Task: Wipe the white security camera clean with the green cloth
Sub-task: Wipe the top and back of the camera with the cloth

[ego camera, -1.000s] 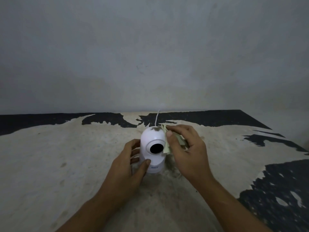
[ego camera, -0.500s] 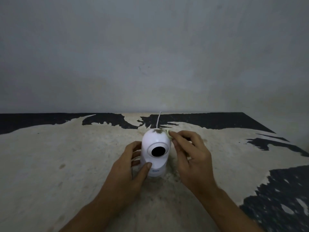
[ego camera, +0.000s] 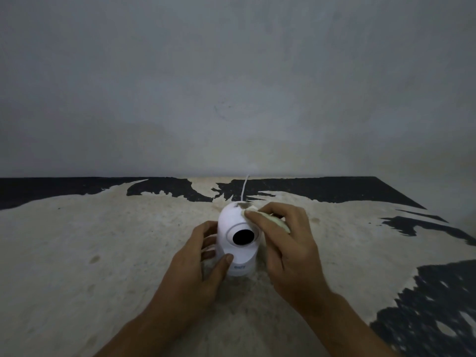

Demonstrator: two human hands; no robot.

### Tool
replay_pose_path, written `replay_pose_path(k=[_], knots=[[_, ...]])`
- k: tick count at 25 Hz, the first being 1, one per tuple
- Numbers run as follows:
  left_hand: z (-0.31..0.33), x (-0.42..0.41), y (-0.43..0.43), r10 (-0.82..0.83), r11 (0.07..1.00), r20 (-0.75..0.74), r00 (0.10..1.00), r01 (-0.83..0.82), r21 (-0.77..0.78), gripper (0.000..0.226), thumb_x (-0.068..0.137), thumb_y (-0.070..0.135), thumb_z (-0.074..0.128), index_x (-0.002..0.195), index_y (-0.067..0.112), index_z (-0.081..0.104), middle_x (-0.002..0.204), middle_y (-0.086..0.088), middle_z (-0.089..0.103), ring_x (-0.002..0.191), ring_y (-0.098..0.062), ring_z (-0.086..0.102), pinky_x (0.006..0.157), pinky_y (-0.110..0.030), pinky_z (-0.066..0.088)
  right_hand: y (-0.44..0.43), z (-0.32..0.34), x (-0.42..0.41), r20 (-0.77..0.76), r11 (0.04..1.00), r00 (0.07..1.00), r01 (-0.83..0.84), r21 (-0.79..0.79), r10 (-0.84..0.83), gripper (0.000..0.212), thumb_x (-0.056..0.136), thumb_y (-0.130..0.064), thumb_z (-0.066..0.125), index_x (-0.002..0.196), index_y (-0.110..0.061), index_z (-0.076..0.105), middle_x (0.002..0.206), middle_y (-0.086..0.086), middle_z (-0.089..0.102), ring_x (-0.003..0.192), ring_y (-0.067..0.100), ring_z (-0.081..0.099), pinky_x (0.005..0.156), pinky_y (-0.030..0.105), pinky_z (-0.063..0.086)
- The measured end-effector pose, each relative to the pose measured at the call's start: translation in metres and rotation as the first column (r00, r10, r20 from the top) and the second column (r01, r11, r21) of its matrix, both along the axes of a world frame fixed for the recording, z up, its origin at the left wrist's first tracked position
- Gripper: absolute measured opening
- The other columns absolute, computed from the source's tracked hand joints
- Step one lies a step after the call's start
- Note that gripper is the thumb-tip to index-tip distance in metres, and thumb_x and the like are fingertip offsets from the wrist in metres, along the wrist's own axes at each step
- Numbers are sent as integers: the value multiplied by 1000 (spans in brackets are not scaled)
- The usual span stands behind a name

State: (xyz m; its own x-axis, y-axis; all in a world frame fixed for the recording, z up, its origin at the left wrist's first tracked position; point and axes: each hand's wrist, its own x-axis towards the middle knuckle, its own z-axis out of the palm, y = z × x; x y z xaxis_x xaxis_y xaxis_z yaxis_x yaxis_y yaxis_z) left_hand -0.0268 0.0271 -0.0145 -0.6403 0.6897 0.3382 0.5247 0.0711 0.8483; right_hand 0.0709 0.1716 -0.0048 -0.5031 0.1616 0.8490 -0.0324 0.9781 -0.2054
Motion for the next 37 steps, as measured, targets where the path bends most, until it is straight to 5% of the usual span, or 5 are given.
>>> replay_pose_path(k=[5,16,22,25,37], knots=[[-1,1,-1,-2,1000,-17,1000,3,12,56,70,49,52,121,39,31,121,21,47,103,7,49,84,-7,39,12,-6,-10,-9,976,999,43,-212,-46,34,90,-7,45,119,-17,59,110,-5,55,103,13,51,88,27,47],[0,1,0,19,1000,15,1000,-19,2,65,69,48,54,128,31,33,128,12,49,112,-5,51,92,-19,43,11,-3,-13,5,936,1000,-4,-352,6,35,90,-7,46,118,-26,57,112,-7,59,106,11,55,92,15,43],[-1,0,0,16,1000,24,1000,-17,6,65,68,49,54,127,32,34,128,12,52,106,1,52,88,-13,43,7,3,-17,38,929,998,-24,-368,41,35,87,-6,44,115,-18,62,112,-4,61,107,13,55,94,22,46],[-1,1,0,15,1000,38,999,-15,-4,65,67,50,54,126,33,34,128,12,51,112,-5,52,97,-29,47,15,4,-18,75,917,997,13,-398,18,35,87,-9,43,113,-20,63,110,-4,62,105,14,56,92,32,49],[2,0,1,9,1000,54,999,-8,-12,59,65,51,54,118,42,29,110,29,44,96,11,48,86,-14,44,13,9,-19,69,933,995,-37,-359,66,40,88,-22,36,119,-19,61,115,0,61,108,12,52,96,22,43]])
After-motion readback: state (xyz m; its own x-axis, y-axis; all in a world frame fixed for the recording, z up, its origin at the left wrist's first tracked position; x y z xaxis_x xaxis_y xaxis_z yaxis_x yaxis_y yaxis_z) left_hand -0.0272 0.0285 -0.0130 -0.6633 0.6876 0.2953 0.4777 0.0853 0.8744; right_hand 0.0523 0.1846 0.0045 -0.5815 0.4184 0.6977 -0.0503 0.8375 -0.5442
